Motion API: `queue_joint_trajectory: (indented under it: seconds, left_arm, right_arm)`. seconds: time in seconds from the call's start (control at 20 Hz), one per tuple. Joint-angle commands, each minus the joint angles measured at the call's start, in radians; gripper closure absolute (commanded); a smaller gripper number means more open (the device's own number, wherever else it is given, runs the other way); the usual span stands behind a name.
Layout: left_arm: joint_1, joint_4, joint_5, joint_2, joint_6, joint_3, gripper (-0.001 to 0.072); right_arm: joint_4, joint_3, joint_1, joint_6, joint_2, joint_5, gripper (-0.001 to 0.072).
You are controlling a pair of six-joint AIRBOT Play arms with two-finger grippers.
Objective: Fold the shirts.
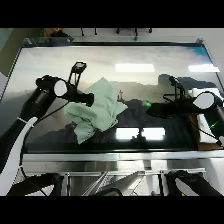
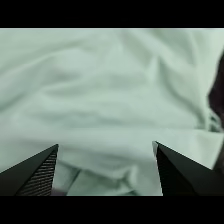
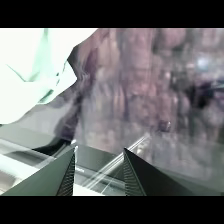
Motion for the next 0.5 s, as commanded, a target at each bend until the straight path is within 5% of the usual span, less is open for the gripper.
queue_joint_trajectory:
  seconds: [0.0,0.25,0.45]
  left_arm:
    - [0.163,-0.051,-0.099,0.060,-0.001,-0.117,0.0046]
    - [0.320,-0.454,-0.004,0.217,0.145,-0.558,0.0046]
    - [0.321,-0.503,0.099,0.314,0.145,-0.779,0.0046]
  right_arm:
    - [0.008,-0.051,-0.004,-0.055,-0.001,-0.021,0.0366]
    - [0.061,-0.105,-0.005,-0.152,-0.105,-0.209,0.0366]
    - [0.298,-0.102,-0.004,-0.353,-0.280,-0.322,0.0366]
